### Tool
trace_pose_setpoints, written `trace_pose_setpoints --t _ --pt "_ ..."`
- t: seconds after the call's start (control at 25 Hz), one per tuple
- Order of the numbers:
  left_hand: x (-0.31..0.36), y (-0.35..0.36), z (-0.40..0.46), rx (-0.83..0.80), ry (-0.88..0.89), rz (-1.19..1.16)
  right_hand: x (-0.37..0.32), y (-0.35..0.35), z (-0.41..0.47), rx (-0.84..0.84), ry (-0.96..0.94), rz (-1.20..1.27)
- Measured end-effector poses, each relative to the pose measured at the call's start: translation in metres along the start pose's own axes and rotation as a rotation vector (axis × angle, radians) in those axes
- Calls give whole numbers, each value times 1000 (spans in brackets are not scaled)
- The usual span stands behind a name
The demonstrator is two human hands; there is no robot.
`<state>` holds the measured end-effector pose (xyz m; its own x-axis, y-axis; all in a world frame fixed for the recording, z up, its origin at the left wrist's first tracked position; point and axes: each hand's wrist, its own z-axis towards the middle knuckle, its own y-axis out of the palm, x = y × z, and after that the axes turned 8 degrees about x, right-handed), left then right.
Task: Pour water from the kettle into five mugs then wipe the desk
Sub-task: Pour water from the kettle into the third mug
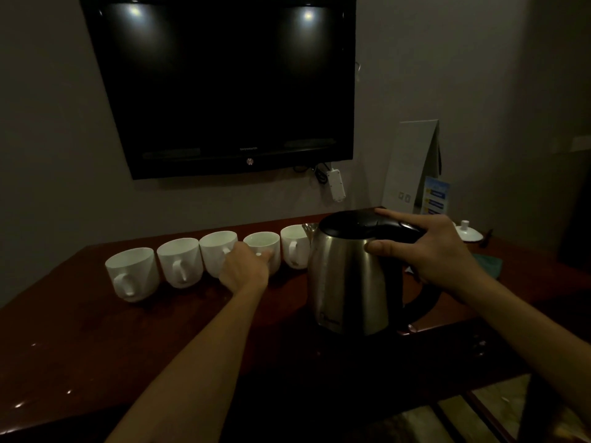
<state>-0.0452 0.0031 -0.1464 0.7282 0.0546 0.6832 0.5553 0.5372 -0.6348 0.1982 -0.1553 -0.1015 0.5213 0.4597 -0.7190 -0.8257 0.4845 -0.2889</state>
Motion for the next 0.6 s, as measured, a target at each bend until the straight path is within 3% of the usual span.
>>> trace_pose_setpoints --t 0.4,0.6 --pt "2 0 10 -53 -11 -29 0 0 -1 2 2 -28" --pt "-10 -22 4 44 -8 -186 -5 1 -2 9 -12 -4"
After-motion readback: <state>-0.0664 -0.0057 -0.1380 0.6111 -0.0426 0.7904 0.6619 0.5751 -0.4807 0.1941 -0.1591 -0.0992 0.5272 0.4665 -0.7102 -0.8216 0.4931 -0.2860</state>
